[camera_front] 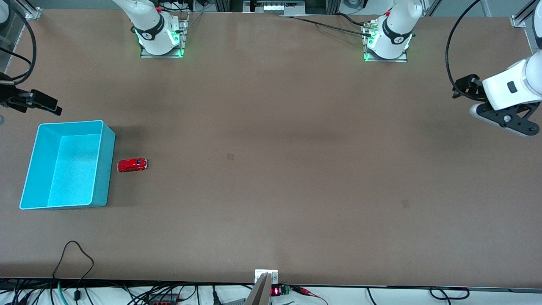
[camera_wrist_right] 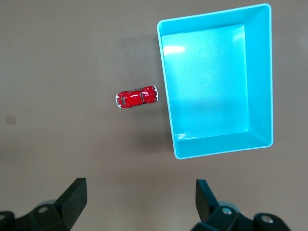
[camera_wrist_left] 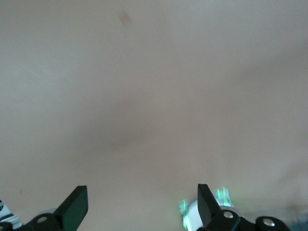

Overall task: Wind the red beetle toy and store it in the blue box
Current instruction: 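Reach the right gripper to the red car beside the blue box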

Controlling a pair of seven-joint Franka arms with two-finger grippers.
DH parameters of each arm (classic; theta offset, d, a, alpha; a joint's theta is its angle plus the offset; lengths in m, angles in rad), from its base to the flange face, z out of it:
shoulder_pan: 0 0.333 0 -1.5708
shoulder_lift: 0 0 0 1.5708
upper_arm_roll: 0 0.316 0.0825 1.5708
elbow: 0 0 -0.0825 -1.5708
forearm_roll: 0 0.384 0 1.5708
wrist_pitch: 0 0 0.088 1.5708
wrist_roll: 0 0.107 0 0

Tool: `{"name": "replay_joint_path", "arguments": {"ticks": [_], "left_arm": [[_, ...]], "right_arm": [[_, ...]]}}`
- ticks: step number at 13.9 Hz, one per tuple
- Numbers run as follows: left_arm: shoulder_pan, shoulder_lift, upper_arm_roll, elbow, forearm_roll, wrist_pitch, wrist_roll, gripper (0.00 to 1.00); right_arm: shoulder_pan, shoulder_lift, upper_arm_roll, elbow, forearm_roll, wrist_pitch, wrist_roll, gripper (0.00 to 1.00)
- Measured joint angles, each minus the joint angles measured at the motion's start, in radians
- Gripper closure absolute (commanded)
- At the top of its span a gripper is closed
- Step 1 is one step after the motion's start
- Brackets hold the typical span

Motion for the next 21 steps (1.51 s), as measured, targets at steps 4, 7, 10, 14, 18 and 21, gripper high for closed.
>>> {"name": "replay_joint_path", "arguments": {"ticks": [4, 7, 10, 14, 18, 21], "left_arm": [[-0.009, -0.127, 0.024, -0.190, -0.001, 0.205, -0.358, 0.00], [-0.012, -0.144, 0.024, -0.215, -0.026, 0.208, -0.396, 0.00], [-0.015, -0.144, 0.024, -0.215, -0.043, 0.209, -0.394, 0.00], [-0.021, -0.145, 0.023, -0.215, -0.043, 0.209, -0.390, 0.00], [-0.023, -0.145, 0.023, -0.215, -0.043, 0.209, -0.379, 0.00], [-0.024, -0.145, 0.023, -0.215, -0.043, 0.209, -0.378, 0.00]], "right_arm": [[0.006, 0.096, 0.014, 0.001, 0.001, 0.001, -0.020, 0.00], [0.054, 0.196, 0.021, 0.002, 0.004, 0.067, -0.022, 0.00], [0.117, 0.265, 0.023, 0.007, 0.004, 0.159, -0.026, 0.00], [0.123, 0.334, 0.018, 0.019, 0.004, 0.177, -0.283, 0.00], [0.120, 0.386, 0.013, 0.077, 0.004, 0.183, -0.370, 0.00], [0.119, 0.395, 0.013, 0.081, 0.004, 0.183, -0.385, 0.00]]}}
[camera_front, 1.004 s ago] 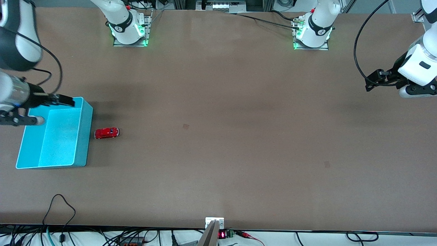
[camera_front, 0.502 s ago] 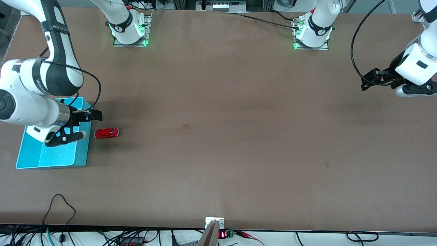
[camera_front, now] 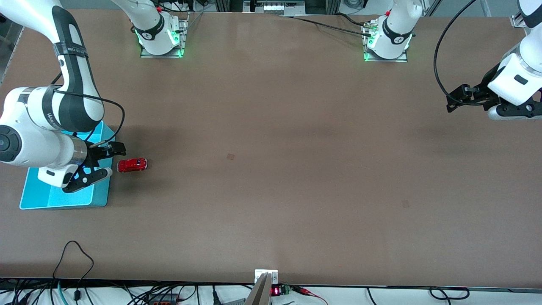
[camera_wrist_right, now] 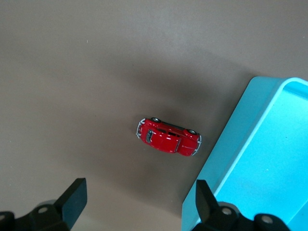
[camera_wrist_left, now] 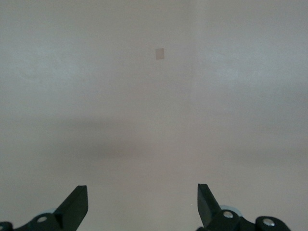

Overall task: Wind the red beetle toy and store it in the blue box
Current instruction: 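Reach the right gripper to the red car beside the blue box, then close the right gripper on the red car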

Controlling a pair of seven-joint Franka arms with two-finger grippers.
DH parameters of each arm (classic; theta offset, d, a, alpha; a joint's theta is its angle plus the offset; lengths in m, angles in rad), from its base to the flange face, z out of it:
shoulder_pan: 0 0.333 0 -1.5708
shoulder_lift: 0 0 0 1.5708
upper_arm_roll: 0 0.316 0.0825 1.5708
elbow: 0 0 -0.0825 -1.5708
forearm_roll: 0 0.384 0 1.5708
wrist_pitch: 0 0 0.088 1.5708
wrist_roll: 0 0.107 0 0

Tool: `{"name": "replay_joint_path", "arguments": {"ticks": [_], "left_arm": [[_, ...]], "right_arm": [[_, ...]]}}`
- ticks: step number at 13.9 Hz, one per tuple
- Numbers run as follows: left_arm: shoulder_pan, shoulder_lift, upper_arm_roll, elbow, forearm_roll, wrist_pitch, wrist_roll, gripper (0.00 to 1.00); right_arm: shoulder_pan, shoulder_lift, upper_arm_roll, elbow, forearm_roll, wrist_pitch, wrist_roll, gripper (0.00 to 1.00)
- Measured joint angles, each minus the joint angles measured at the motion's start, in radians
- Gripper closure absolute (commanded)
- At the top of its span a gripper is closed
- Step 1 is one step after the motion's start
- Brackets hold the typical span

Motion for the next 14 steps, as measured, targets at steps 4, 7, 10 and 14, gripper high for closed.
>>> {"name": "replay_joint_path", "arguments": {"ticks": [4, 7, 10, 14], "left_arm": [[-0.001, 0.000, 0.000, 0.000, 0.000, 0.000, 0.019, 0.00], [-0.002, 0.000, 0.000, 0.000, 0.000, 0.000, 0.026, 0.00], [-0.002, 0.000, 0.000, 0.000, 0.000, 0.001, 0.028, 0.00], [-0.001, 0.000, 0.001, 0.000, -0.001, 0.001, 0.028, 0.00]], "right_arm": [[-0.012, 0.052, -0.003, -0.007, 0.000, 0.077, -0.166, 0.00], [-0.045, 0.087, -0.003, -0.028, 0.000, 0.136, -0.362, 0.00], [-0.061, 0.103, -0.003, -0.049, 0.000, 0.179, -0.587, 0.00], [-0.060, 0.110, 0.009, -0.135, 0.000, 0.198, -0.806, 0.00]]}}
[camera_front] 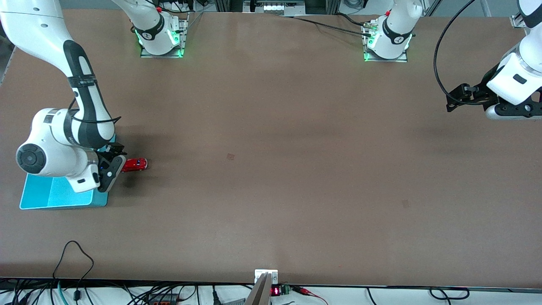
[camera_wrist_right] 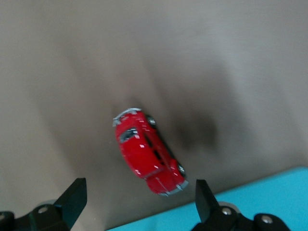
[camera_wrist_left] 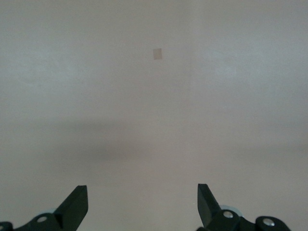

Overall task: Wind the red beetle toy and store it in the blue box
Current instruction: 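Close the right gripper on the red car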

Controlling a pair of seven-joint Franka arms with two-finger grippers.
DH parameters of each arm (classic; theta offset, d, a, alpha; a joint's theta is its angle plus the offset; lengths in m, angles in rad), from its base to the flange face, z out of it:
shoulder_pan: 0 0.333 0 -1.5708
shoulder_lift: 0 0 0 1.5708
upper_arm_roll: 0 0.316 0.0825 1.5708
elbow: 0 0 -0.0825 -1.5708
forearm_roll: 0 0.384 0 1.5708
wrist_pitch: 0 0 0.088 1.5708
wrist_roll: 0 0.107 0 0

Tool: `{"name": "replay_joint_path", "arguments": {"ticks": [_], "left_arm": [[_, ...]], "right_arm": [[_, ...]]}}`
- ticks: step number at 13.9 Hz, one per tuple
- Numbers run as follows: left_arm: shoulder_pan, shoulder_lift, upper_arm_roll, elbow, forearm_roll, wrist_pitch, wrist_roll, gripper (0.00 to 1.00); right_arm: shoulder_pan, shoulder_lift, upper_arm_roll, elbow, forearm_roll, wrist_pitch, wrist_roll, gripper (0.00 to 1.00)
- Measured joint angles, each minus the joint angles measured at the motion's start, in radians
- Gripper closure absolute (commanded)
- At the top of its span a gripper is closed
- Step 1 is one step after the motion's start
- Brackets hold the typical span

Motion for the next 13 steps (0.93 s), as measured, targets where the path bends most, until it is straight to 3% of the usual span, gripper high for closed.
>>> {"name": "replay_joint_path", "arguments": {"ticks": [3, 8, 13], "left_arm": [[0.000, 0.000, 0.000, 0.000, -0.001, 0.000, 0.000, 0.00], [0.000, 0.000, 0.000, 0.000, -0.001, 0.000, 0.001, 0.00], [0.001, 0.000, 0.000, 0.000, -0.001, 0.000, 0.001, 0.00]], "right_arm": [[0.000, 0.000, 0.009, -0.033, 0.000, 0.032, -0.113, 0.00], [0.000, 0.000, 0.011, -0.128, 0.000, 0.205, -0.272, 0.00], [0.000, -0.004, 0.012, -0.187, 0.000, 0.234, -0.380, 0.00]]}}
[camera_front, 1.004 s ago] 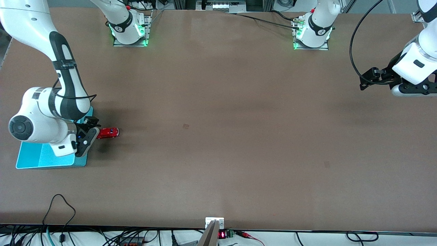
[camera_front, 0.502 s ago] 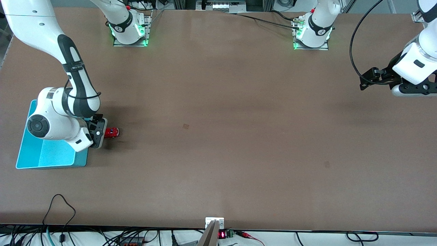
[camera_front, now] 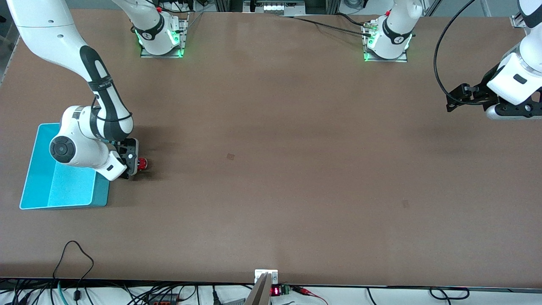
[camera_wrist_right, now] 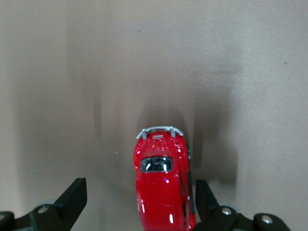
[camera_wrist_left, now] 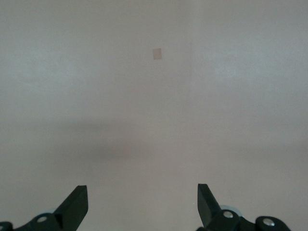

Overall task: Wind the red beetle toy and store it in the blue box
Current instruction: 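Close the right gripper on the red car, then lift the red car and carry it over the blue box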

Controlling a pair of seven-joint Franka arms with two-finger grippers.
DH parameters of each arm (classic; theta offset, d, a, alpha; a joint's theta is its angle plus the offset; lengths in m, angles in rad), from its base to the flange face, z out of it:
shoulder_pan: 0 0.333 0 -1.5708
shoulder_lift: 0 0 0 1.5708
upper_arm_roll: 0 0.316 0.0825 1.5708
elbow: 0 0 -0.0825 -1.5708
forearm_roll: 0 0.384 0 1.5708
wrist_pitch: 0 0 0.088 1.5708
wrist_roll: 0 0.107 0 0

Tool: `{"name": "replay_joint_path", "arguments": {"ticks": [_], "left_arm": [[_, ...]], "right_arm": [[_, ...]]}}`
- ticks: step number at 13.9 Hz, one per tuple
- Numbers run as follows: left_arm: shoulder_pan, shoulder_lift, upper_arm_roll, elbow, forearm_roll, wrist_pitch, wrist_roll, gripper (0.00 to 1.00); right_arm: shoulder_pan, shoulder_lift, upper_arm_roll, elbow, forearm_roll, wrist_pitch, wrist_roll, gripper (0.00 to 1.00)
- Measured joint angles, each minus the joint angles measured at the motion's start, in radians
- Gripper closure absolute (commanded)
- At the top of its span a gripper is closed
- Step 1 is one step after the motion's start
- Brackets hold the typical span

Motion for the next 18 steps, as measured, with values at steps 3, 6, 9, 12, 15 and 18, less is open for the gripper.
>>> {"name": "replay_joint_path", "arguments": {"ticks": [3, 6, 9, 12, 15, 18], "left_arm": [[0.000, 0.000, 0.000, 0.000, 0.000, 0.000, 0.000, 0.00], [0.000, 0.000, 0.001, 0.000, 0.000, 0.000, 0.000, 0.00], [0.001, 0.000, 0.007, 0.000, 0.000, 0.000, 0.000, 0.00], [0.001, 0.000, 0.008, 0.000, 0.000, 0.000, 0.000, 0.00], [0.002, 0.000, 0.012, 0.000, -0.016, 0.001, 0.000, 0.00], [0.005, 0.000, 0.016, 0.000, -0.019, 0.002, 0.000, 0.00]], "right_arm": [[0.000, 0.000, 0.000, -0.010, 0.000, 0.031, -0.009, 0.01], [0.000, 0.000, 0.000, -0.013, 0.000, 0.043, -0.010, 0.17], [-0.002, 0.000, 0.000, -0.014, 0.000, 0.059, -0.011, 0.44], [-0.002, 0.001, 0.001, -0.016, 0.000, 0.078, -0.012, 0.72], [-0.002, -0.001, 0.004, -0.015, 0.000, 0.081, -0.013, 0.77], [0.014, -0.020, 0.008, 0.001, 0.046, 0.093, -0.013, 0.77]]}}
